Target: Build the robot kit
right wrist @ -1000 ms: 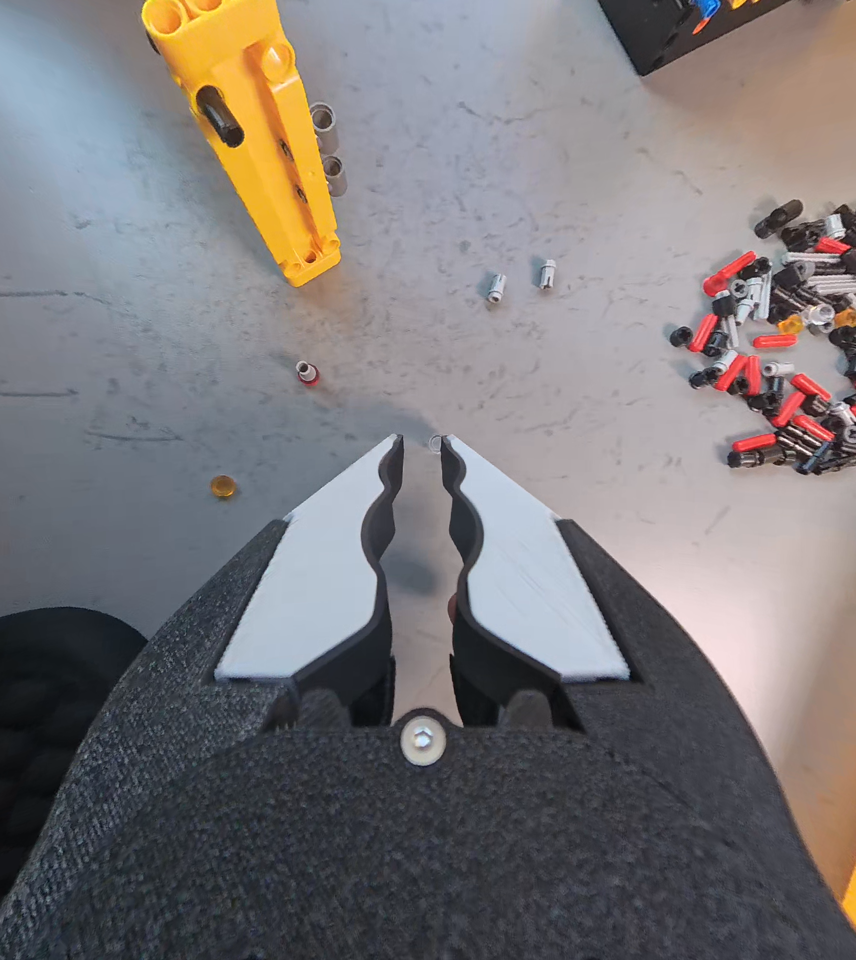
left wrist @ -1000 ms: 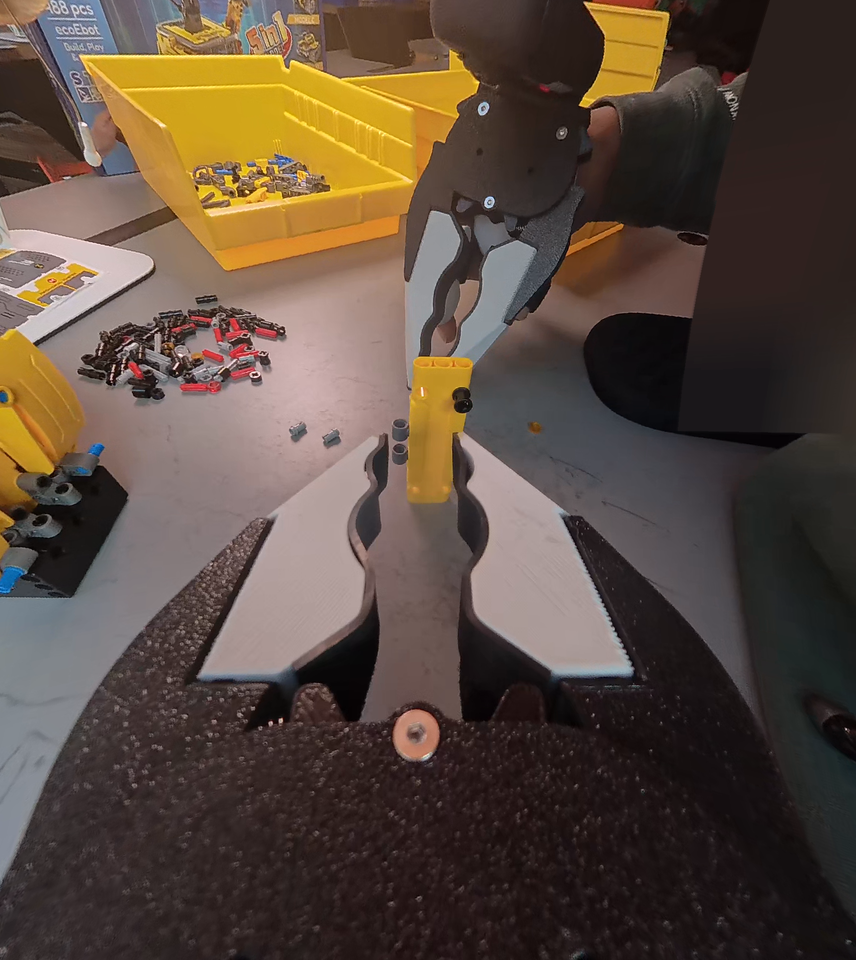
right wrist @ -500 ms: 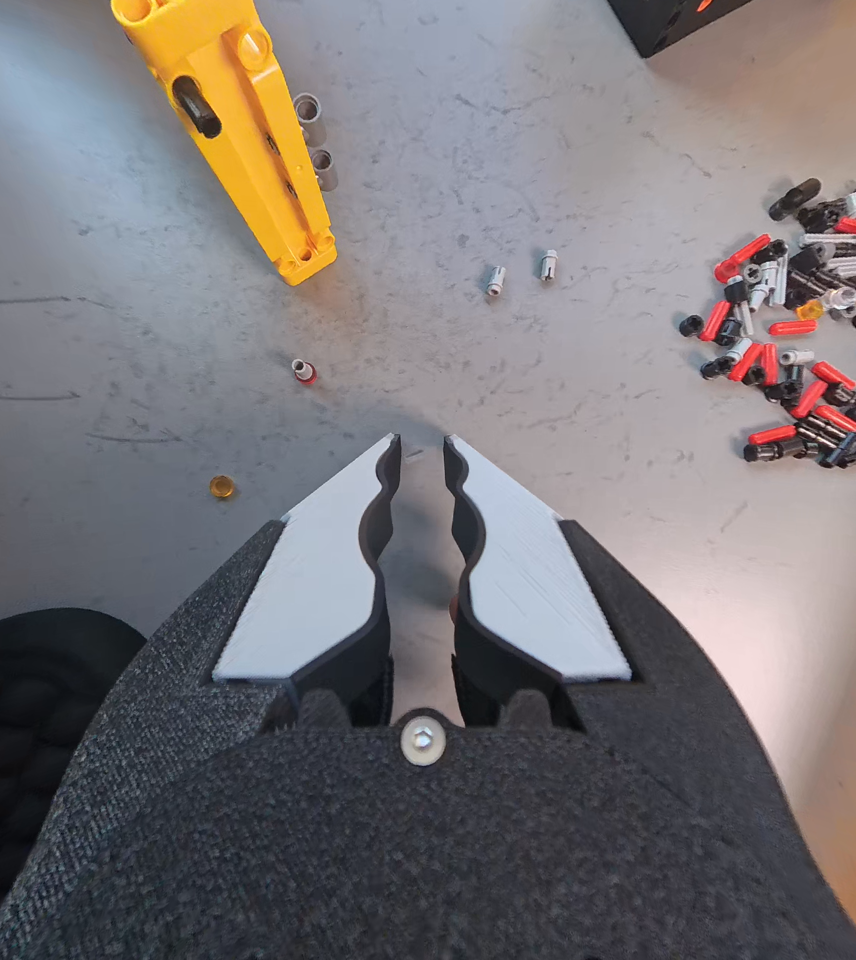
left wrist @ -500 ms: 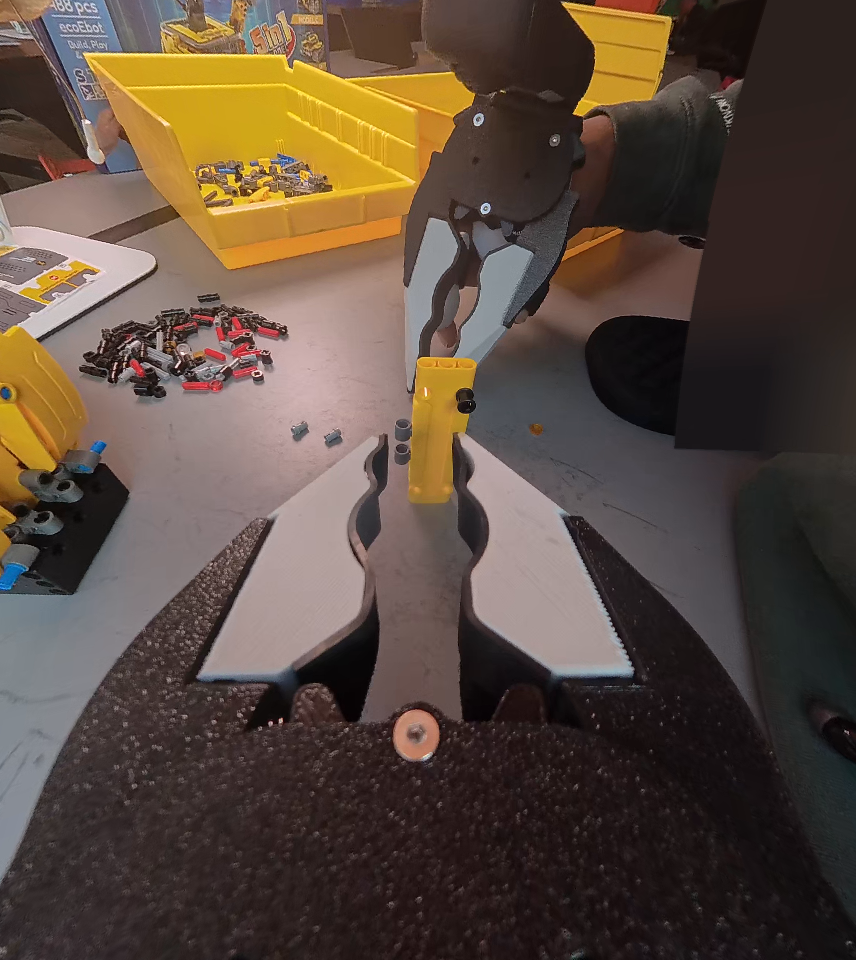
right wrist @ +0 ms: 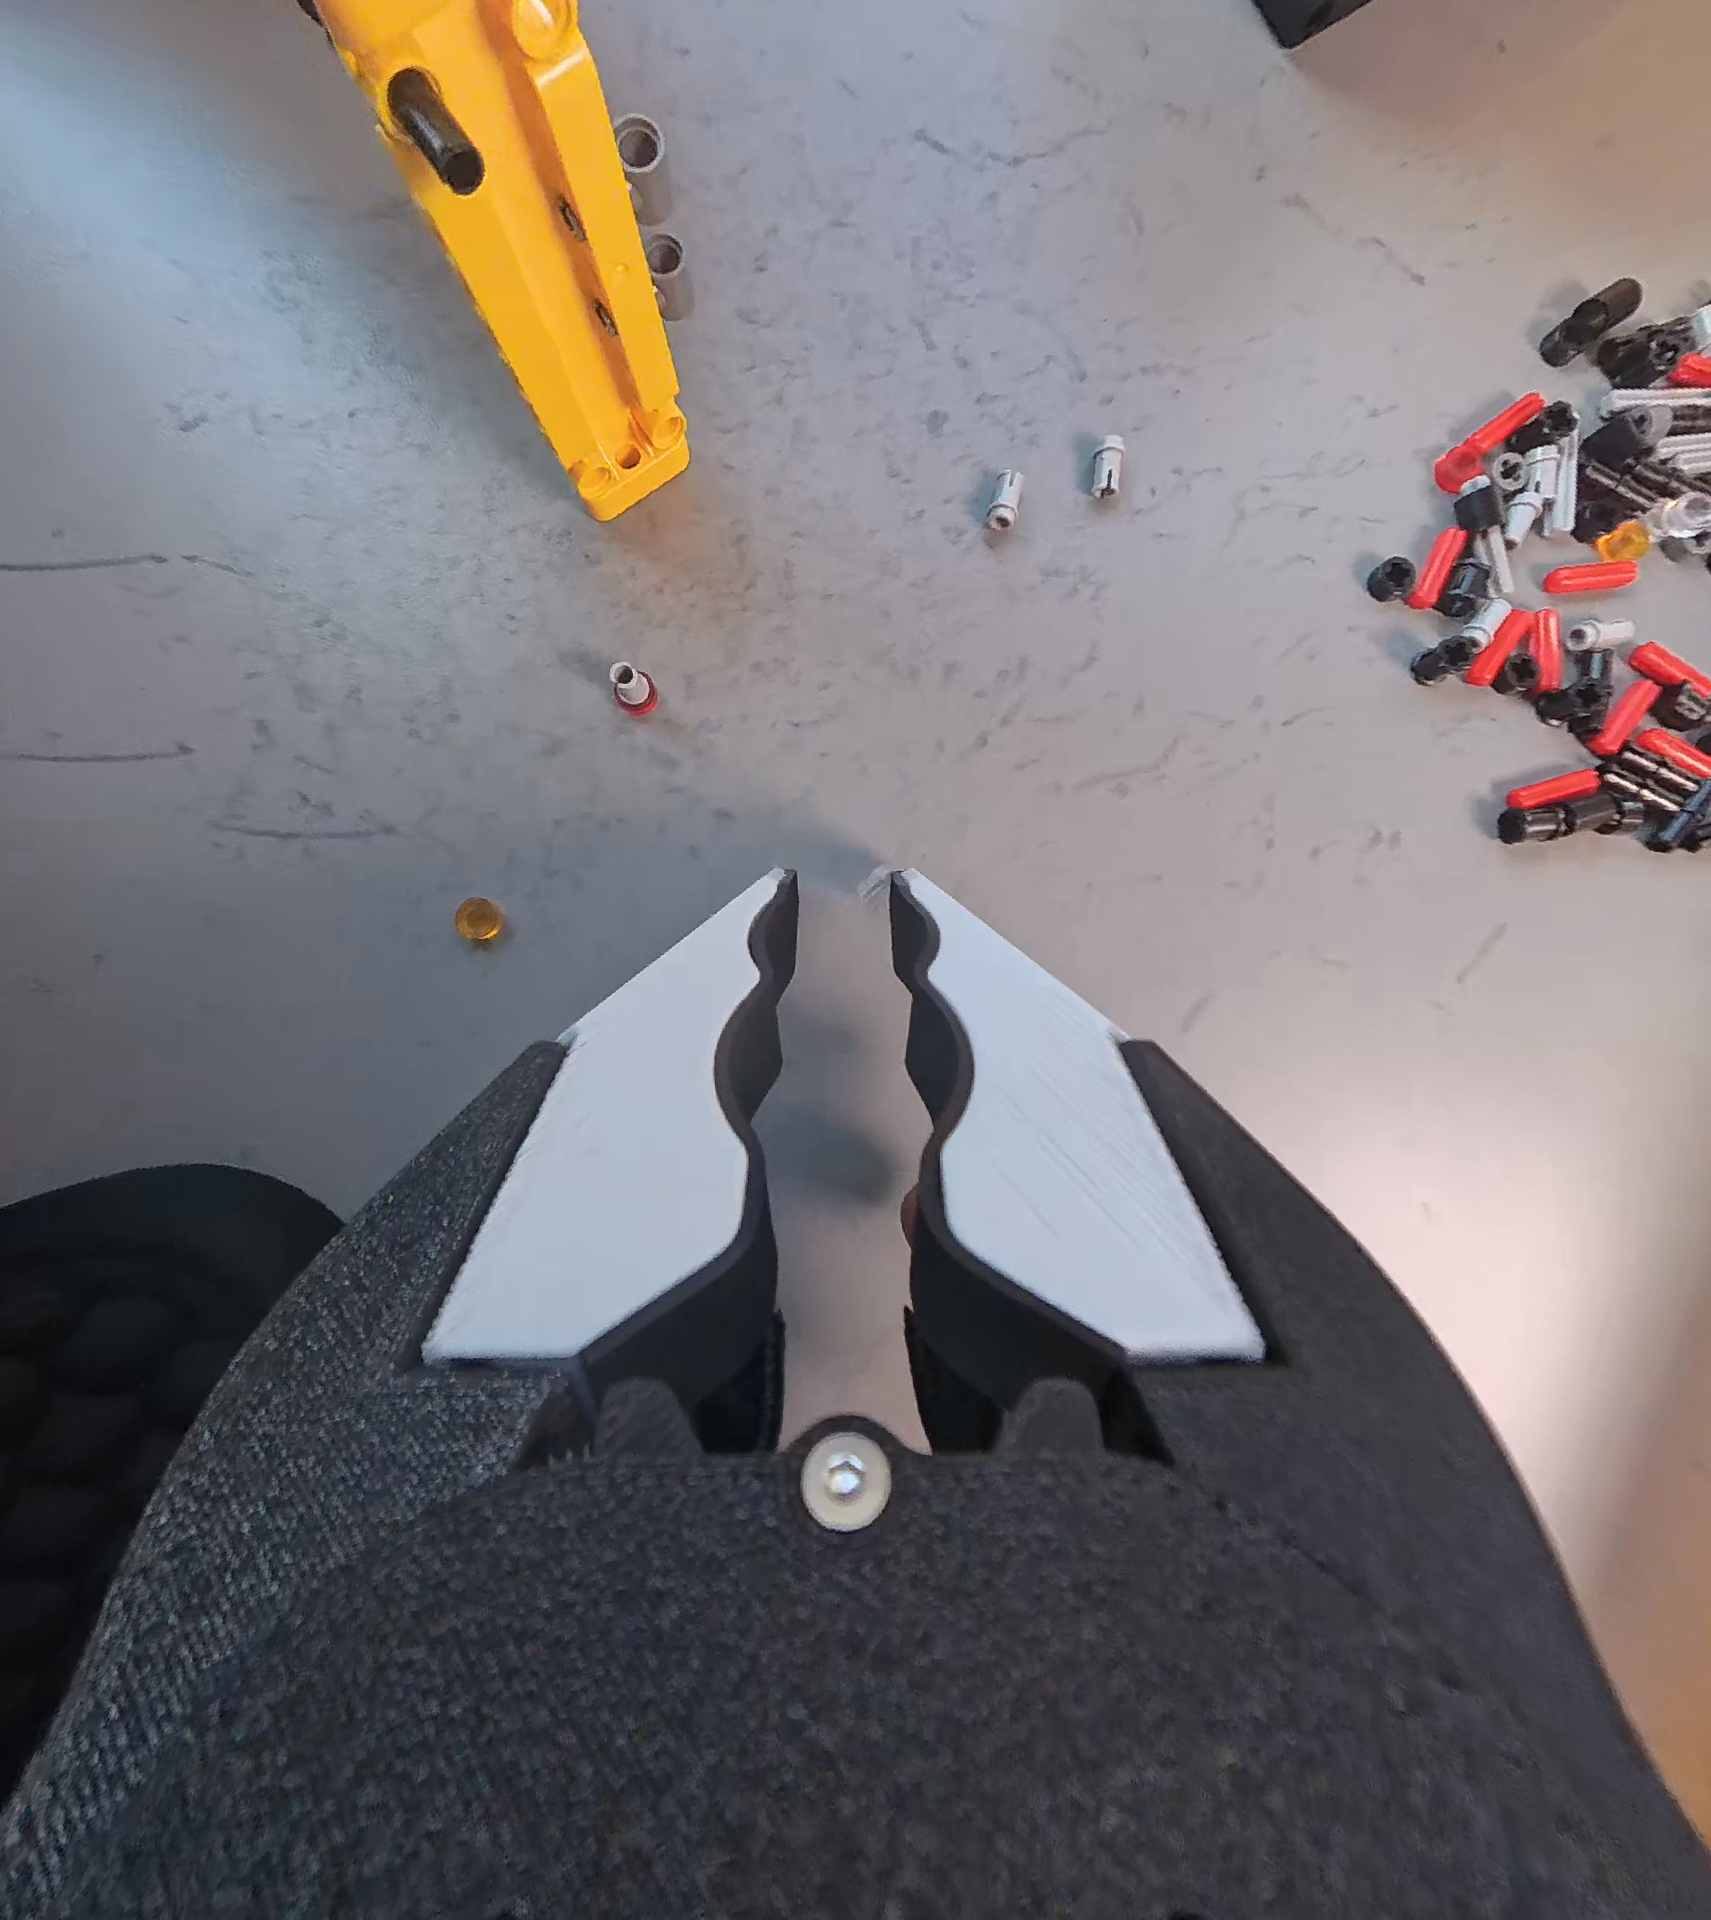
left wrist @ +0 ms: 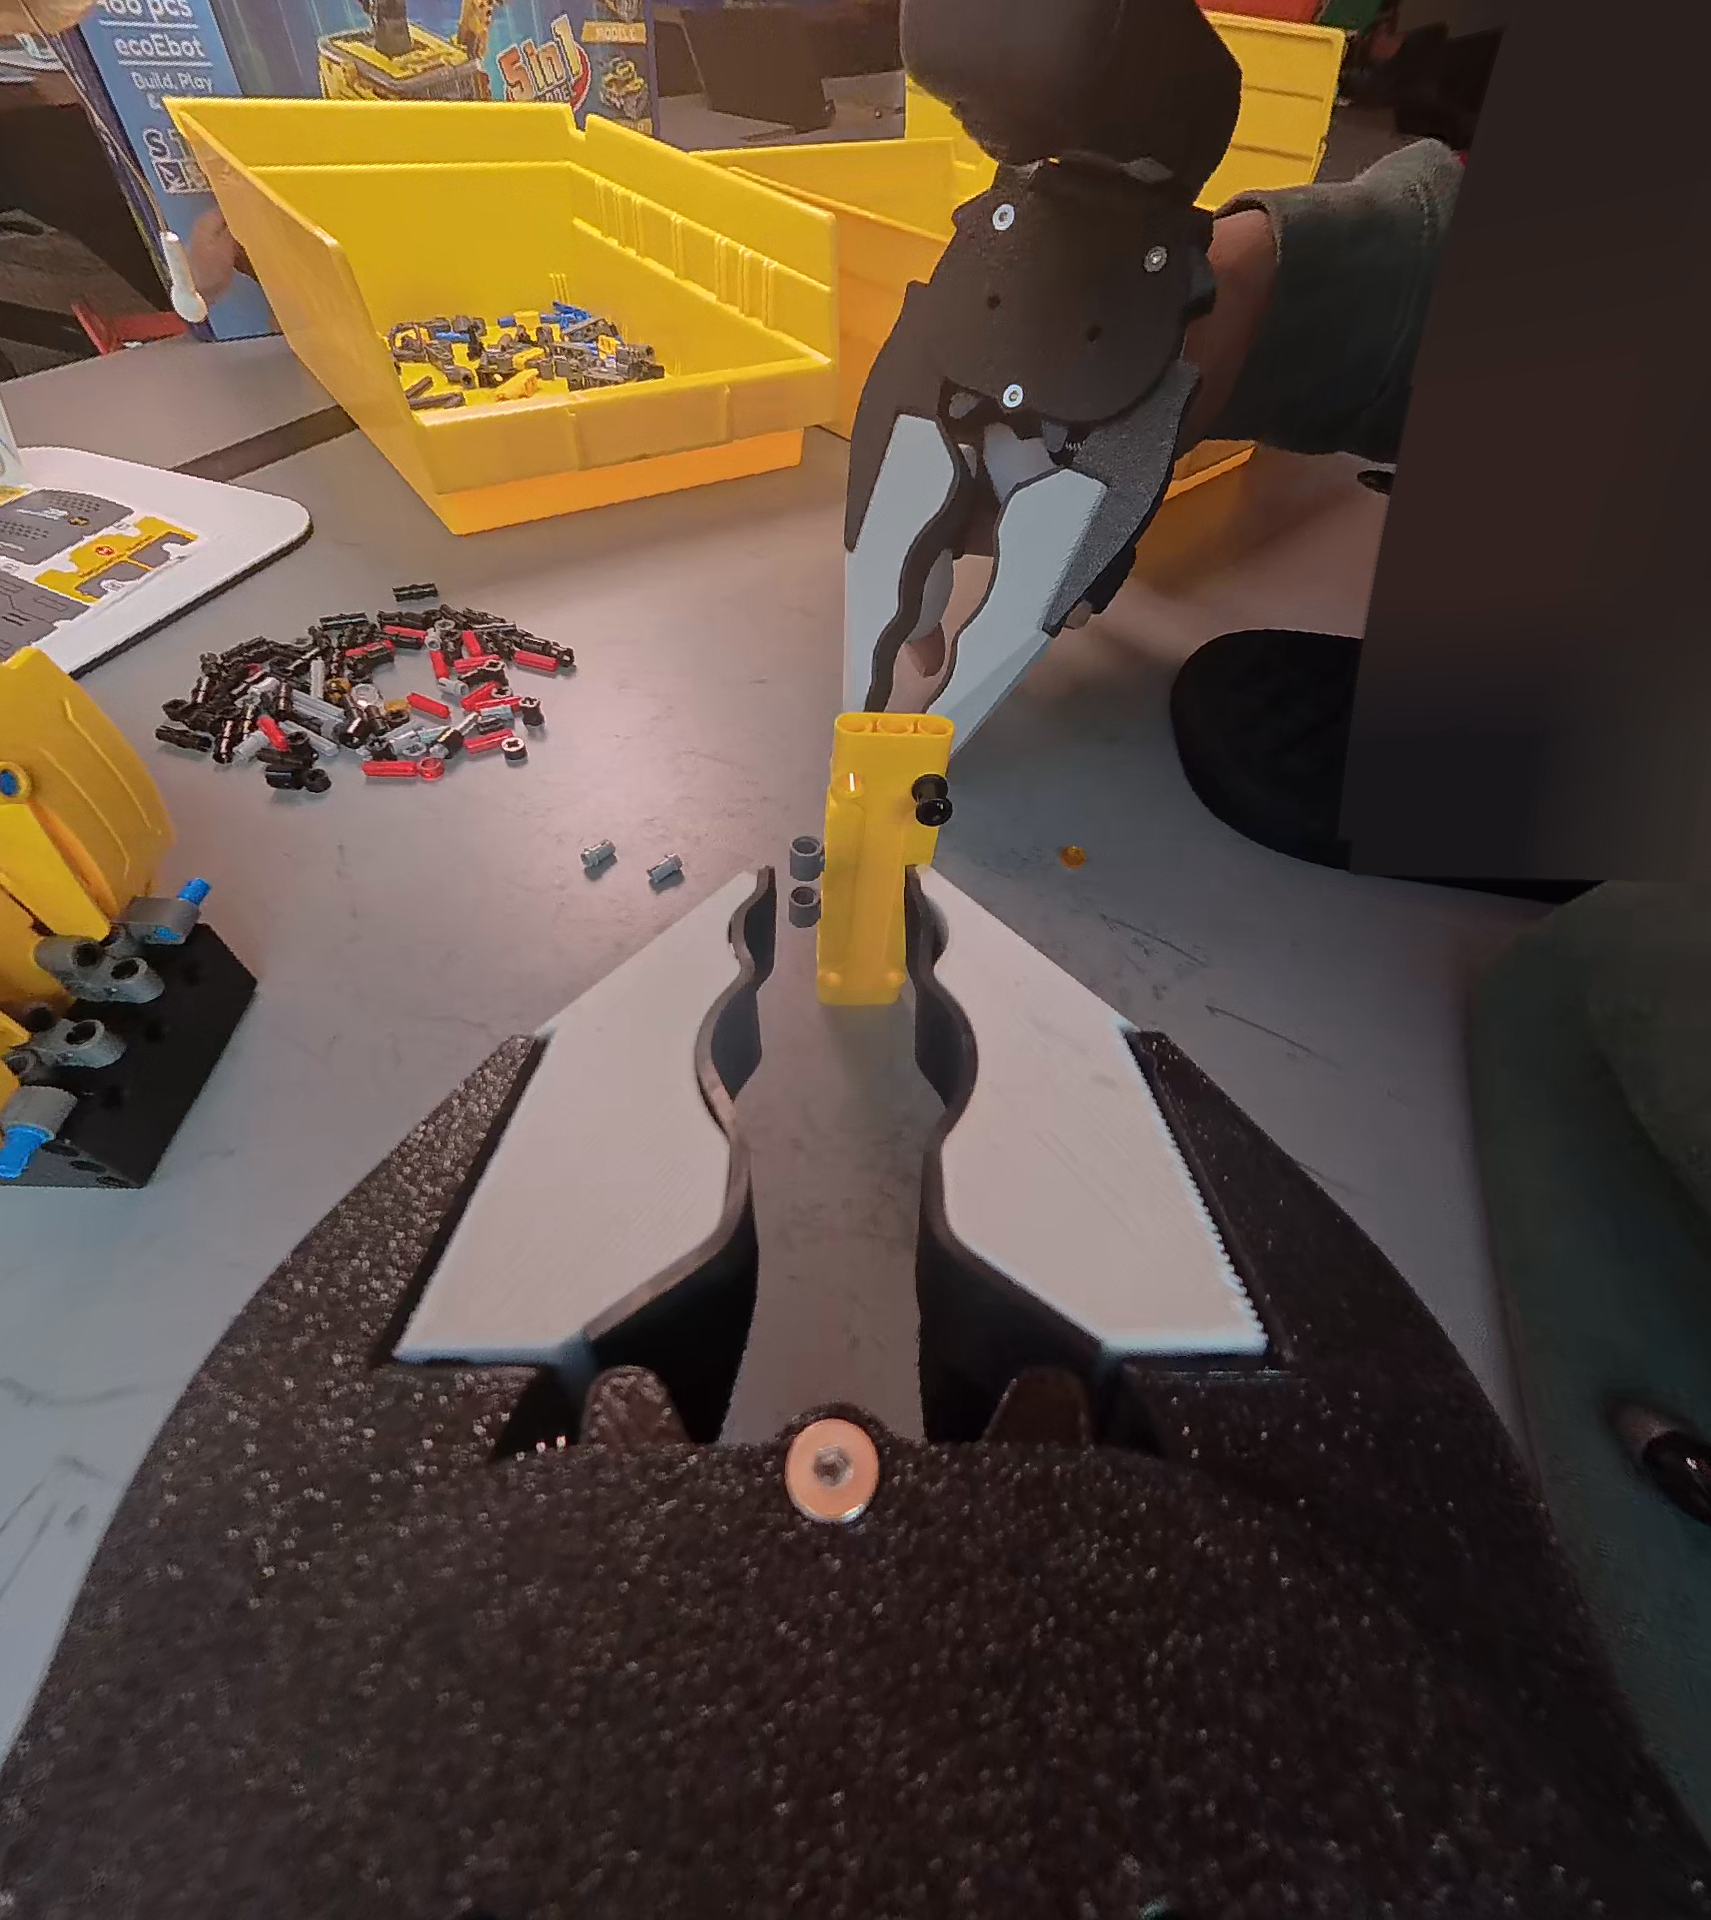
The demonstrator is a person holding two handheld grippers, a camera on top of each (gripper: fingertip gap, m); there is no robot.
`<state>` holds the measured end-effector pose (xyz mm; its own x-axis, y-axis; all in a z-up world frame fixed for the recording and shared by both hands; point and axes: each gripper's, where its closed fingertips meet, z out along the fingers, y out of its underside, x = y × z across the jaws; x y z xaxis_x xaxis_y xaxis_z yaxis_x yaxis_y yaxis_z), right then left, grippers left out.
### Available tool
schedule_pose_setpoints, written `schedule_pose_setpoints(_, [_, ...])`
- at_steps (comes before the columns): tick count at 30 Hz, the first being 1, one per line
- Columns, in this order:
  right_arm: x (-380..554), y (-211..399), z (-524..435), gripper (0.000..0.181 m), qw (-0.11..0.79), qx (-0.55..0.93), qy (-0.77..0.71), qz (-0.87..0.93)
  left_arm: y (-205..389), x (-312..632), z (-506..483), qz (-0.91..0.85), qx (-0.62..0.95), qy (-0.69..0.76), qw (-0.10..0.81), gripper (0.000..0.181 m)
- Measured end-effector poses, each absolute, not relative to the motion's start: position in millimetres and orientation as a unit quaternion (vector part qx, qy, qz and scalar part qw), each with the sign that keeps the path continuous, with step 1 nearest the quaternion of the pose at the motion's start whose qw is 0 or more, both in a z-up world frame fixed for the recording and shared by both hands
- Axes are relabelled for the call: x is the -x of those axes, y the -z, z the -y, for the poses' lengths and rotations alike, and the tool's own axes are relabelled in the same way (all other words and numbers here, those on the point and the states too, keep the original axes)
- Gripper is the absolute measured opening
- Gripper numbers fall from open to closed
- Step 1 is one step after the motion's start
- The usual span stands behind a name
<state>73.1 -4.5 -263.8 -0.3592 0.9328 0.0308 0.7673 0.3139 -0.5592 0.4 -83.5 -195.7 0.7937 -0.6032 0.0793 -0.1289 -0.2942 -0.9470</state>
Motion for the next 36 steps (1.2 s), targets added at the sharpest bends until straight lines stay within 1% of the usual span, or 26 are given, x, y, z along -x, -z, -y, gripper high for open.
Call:
schedule_pose_setpoints(10, [-72.7,254.2,12.3,0.017,0.199,0.525,-0.247,0.790,195.9,-0.5,83.3,-0.237,0.775,0.217,0.545,0.024])
schedule_pose_setpoints(32, [-78.7,266.1,-1.0,0.017,0.189,0.558,-0.230,0.774,196.1,-0.3,83.1,-0.236,0.775,0.217,0.545,0.024])
schedule_pose_setpoints(36, [-74.4,266.2,4.0,0.011,0.174,0.566,-0.257,0.764,195.9,0.3,82.9,-0.234,0.775,0.217,0.545,0.024])
